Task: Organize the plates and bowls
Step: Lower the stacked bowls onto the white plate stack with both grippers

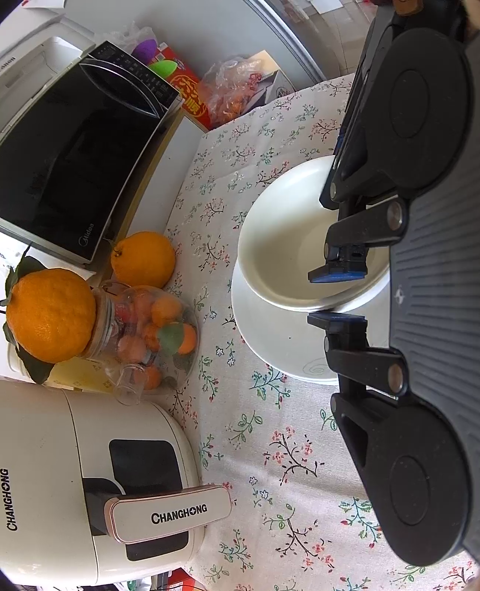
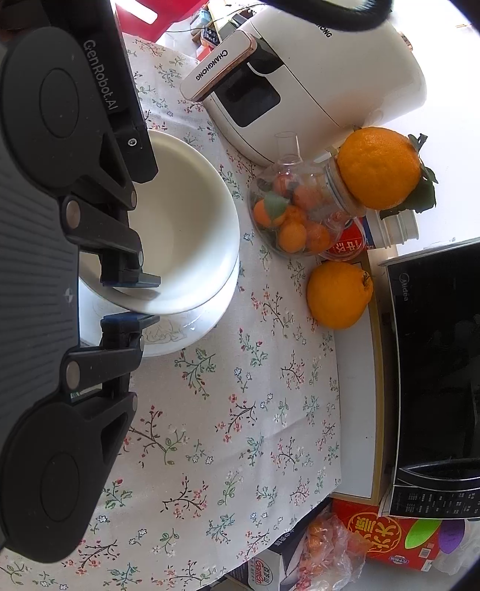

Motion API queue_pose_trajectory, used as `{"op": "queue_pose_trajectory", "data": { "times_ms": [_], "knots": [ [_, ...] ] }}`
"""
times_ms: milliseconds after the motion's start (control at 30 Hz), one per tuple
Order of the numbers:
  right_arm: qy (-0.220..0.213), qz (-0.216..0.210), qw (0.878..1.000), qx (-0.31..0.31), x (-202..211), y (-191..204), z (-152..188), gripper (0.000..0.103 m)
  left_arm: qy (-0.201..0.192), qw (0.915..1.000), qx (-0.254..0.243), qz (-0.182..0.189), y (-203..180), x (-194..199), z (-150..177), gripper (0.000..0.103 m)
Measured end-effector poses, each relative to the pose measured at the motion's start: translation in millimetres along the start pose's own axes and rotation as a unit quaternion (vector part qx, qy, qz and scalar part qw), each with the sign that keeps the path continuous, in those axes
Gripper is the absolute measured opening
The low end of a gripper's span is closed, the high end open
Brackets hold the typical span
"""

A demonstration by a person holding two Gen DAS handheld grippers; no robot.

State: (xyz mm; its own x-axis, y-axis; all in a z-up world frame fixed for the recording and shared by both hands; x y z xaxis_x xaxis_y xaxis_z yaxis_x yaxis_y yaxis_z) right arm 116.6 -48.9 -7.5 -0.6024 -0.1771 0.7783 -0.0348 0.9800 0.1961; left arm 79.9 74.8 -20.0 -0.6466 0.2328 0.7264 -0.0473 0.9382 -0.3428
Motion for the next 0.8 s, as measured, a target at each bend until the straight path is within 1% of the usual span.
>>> {"op": "queue_pose_trajectory", "data": {
  "times_ms": [300,633,800],
  "knots": [
    [0.018,-0.002,1.0,-0.015,-9.7,-6.8,0.3,0.013,0.01,0.9999,0.005,0.0,0.4,-7.2,0.5,0.015],
    [0.02,-0.009,0.999,-0.026,-11.9,-10.7,0.3,0.014,0.016,0.9997,0.016,0.004,4.3,-9.9,-0.8,0.015],
    [0.016,-0.013,0.999,-0.032,-10.3,-11.8,-0.2,0.014,0.011,0.9997,0.019,0.007,5.9,-7.4,-1.6,0.016]
  ]
}}
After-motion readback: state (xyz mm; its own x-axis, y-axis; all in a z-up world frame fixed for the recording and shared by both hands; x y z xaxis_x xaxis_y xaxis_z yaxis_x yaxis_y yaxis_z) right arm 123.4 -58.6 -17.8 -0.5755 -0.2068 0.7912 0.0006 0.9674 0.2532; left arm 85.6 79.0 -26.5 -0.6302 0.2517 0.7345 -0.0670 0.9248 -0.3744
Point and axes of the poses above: each gripper's, at about its wrist camera, not at the fingertips, and x roughly against the way its jaws point, y to its left, z to its underside, the point moved 1 cm from there along -x, roughly the way its jaws point, and after that the axes turned 1 degree about -y, right-handed, at the moved point
